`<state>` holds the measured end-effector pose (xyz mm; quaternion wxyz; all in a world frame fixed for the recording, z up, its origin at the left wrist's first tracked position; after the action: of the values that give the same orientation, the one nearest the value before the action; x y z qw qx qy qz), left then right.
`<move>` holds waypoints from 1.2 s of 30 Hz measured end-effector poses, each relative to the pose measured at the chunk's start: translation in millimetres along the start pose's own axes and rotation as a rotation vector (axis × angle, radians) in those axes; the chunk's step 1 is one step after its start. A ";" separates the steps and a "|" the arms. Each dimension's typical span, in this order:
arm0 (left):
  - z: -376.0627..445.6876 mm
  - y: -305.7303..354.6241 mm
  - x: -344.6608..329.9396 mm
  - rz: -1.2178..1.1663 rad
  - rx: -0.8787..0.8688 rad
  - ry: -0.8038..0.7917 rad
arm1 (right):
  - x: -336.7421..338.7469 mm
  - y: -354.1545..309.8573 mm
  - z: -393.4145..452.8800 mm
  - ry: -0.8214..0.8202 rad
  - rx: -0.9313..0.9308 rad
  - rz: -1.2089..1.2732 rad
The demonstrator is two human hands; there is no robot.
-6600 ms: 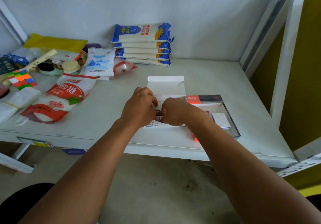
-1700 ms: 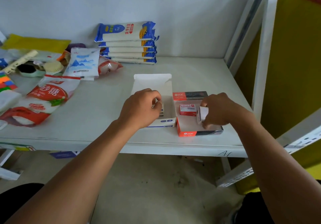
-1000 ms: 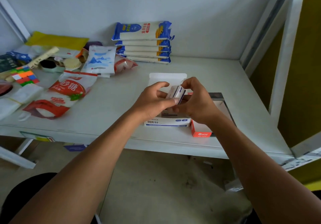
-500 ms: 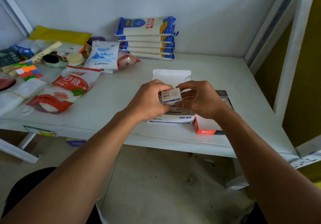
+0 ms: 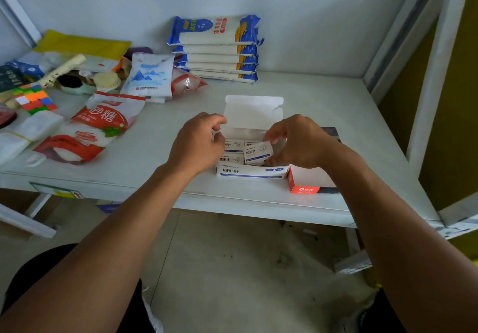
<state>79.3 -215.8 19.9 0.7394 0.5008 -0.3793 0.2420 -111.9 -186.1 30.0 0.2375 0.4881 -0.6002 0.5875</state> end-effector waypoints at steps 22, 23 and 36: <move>-3.2 7.4 -9.2 0.116 -0.004 -0.020 | -8.0 -3.0 13.0 -0.094 -0.046 -0.101; -3.3 7.4 -8.2 0.122 -0.001 -0.017 | -7.7 -3.3 12.9 -0.103 -0.046 -0.098; -2.8 -0.4 -9.6 -0.037 0.096 -0.032 | -12.8 12.3 22.5 -0.020 -0.114 -0.034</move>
<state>74.8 -213.1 11.4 0.7127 0.5464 -0.3697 0.2383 -110.7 -205.3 8.7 0.2688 0.4898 -0.6267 0.5433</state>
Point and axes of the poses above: each hand's wrist, its own z-axis towards the middle knuckle, its own x-axis out of the back of the hand, y = z × x, the point moved 7 cm from there along z, towards the middle knuckle, and after that the axes turned 11 degrees about -y, right-handed, at the moved point
